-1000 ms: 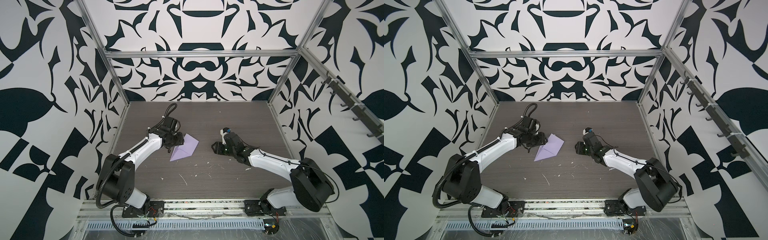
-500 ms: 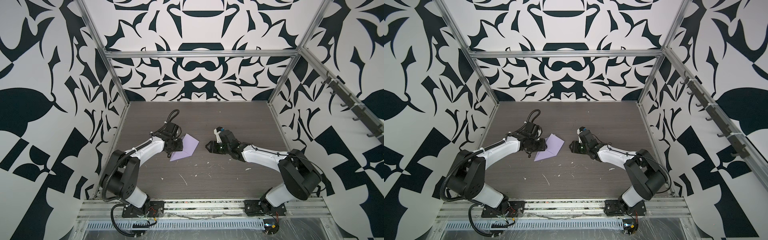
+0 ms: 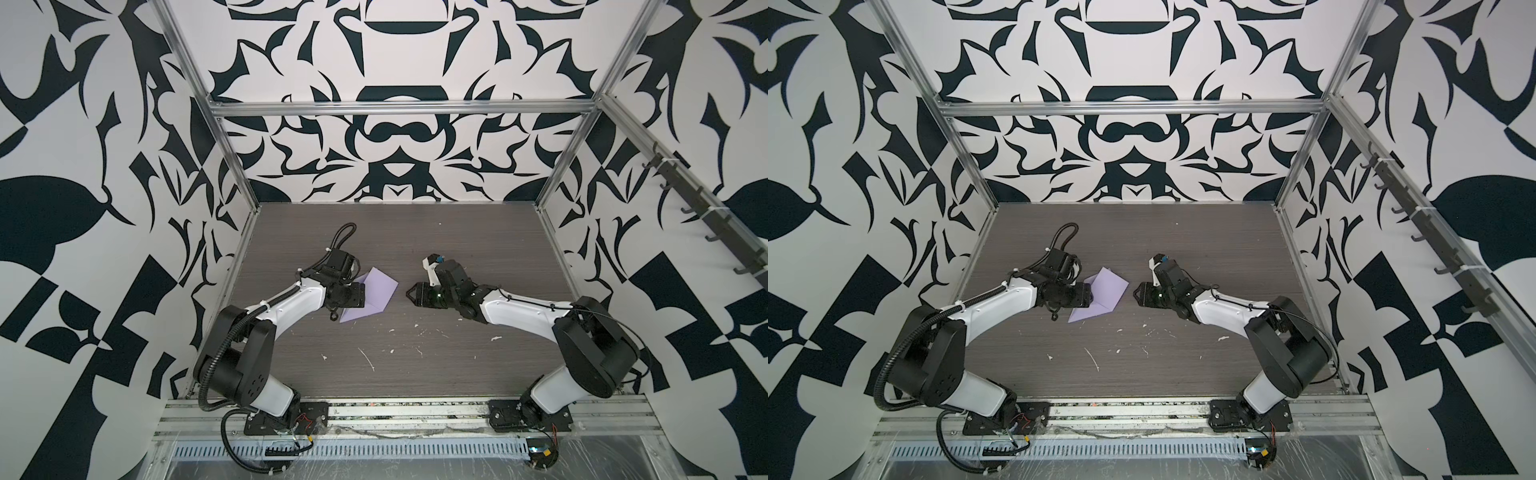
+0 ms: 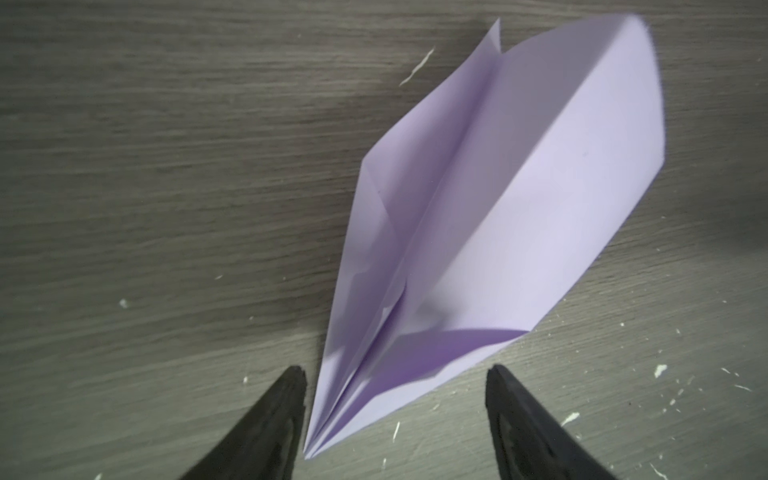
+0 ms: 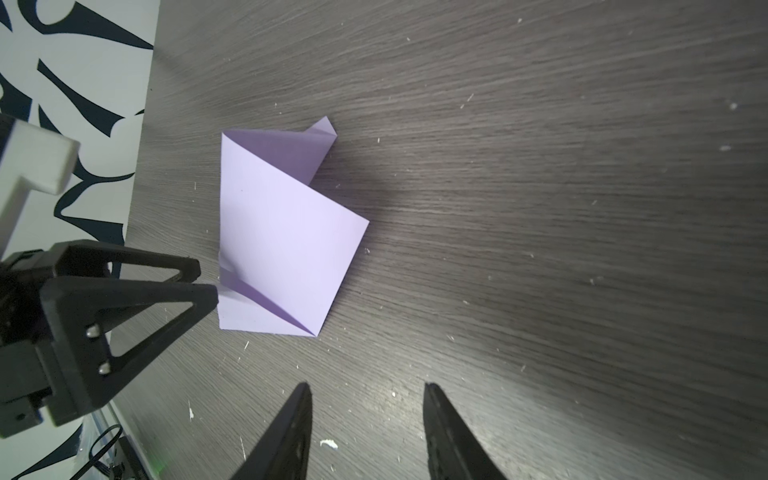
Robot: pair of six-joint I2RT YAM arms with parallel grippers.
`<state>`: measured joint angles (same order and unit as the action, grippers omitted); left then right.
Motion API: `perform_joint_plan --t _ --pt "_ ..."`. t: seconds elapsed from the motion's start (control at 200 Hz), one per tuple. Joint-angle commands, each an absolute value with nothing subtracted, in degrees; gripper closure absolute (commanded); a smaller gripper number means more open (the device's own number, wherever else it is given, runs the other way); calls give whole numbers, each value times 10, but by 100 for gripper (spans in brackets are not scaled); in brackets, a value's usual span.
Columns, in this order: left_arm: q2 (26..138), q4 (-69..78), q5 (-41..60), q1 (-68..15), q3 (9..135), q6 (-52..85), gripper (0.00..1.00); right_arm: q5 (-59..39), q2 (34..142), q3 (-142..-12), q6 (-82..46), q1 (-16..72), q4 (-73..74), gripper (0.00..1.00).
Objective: Fold a paper plane with a square sheet of paper (pick it up from the middle)
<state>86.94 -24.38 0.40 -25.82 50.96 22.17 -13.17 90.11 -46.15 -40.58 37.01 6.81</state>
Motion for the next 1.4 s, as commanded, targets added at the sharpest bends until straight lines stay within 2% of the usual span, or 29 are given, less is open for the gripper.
perform_joint_plan --t 0.0,0.21,0.38,0.485,0.6,0.695,1.01,1.15,1.395 --pt "870 -267 10 -256 496 250 26 -139 901 -484 -411 374 88 52" --pt "892 -276 9 -244 494 274 24 -139 903 -484 -412 374 87 53" --pt "922 -265 21 -220 511 269 28 -139 906 -486 -412 374 88 53" --pt "944 -257 50 -200 520 267 35 -139 905 -486 -414 375 88 54" --pt "964 -257 69 -188 526 267 49 -138 906 -484 -415 374 88 54" --pt "975 -252 83 -179 526 267 55 -139 909 -484 -415 375 88 55" --pt "968 -255 128 -177 534 265 83 -143 915 -488 -420 375 88 56" --pt "971 -248 180 -183 535 270 87 -156 920 -484 -428 376 103 56" --pt "1004 -243 193 -232 549 275 91 -195 944 -477 -450 373 138 56"
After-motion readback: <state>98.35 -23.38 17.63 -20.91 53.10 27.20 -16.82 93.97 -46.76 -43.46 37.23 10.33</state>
